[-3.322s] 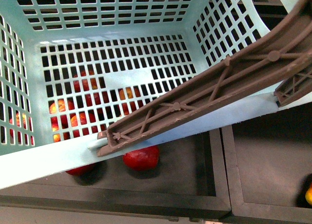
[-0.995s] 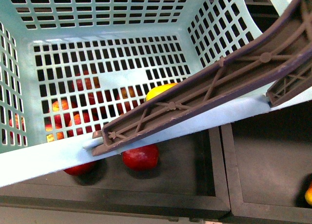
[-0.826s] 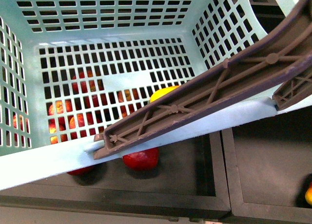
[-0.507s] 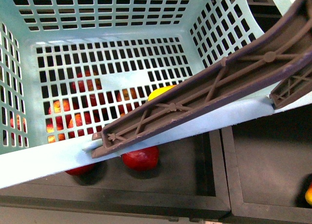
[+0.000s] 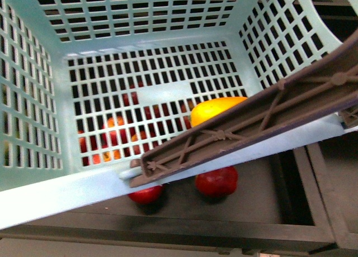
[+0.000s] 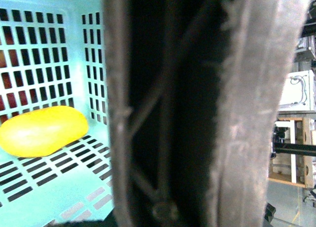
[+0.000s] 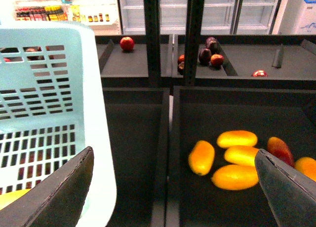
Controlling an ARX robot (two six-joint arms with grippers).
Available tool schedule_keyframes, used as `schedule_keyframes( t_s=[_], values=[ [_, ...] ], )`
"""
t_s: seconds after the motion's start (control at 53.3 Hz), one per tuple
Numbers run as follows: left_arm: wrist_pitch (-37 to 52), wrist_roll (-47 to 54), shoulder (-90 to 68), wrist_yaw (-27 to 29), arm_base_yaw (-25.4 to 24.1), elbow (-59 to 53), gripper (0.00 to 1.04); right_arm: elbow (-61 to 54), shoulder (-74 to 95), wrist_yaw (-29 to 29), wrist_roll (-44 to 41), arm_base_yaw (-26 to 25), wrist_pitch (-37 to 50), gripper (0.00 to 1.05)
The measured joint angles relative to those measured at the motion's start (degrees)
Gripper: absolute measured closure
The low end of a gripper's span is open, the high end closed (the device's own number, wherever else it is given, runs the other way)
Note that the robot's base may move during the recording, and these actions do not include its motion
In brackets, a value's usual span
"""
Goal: Pick mango and avocado into basket
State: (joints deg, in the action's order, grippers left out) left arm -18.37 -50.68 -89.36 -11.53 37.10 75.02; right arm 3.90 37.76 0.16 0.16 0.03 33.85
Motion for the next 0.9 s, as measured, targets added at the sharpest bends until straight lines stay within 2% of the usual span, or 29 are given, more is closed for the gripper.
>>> schedule_keyframes(
  t_s=[0.901],
  values=[
    [0.0,0.3,0.0,1.2,-0.5,0.2,0.91,-0.4,0.0,-0.2,0.0,0.0,-0.1,0.09]
  ],
)
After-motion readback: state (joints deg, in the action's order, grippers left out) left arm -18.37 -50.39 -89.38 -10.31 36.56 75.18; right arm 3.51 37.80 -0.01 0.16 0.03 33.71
